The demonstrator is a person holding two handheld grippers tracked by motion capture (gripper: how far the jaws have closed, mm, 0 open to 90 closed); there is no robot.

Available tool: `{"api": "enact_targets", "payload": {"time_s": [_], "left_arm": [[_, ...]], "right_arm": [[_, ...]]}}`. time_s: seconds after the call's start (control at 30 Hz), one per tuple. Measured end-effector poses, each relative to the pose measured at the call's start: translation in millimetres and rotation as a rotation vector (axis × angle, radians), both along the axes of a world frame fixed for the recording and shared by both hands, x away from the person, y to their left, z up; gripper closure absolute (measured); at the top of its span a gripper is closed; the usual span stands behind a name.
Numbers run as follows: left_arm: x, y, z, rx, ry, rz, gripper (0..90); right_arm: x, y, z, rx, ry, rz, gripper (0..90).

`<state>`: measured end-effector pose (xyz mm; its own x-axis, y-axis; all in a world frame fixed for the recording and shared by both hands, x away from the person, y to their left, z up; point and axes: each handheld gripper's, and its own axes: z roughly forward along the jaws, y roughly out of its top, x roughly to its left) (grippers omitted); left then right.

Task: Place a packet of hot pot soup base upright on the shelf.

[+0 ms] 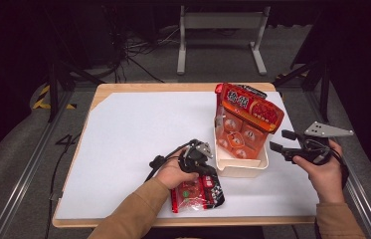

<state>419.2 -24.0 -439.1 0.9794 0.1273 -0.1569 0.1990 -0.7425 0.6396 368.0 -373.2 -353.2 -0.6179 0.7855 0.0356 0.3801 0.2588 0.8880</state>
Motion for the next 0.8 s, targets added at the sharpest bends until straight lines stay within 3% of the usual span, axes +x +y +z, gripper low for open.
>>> {"api": "enact_targets", "payload": {"time_s": [0.07,0.23,0.8], "left_arm": [[0.6,2.7,1.5,0.002,0.005,0.008,89.9],[2.6,12.9,9.0,-0.051,0.022,0.03,90.0],[-7.5,53.5,52.1,-0.165,-0.016,0.071,90.0]], "right_arm": [[-0.2,-0.3,0.2,0.0,-0.001,-0.001,30.0],[-0.9,-0.7,1.1,0.005,0.001,-0.003,30.5],[-4.6,-1.7,8.3,0.025,-0.009,-0.003,33.9]]}}
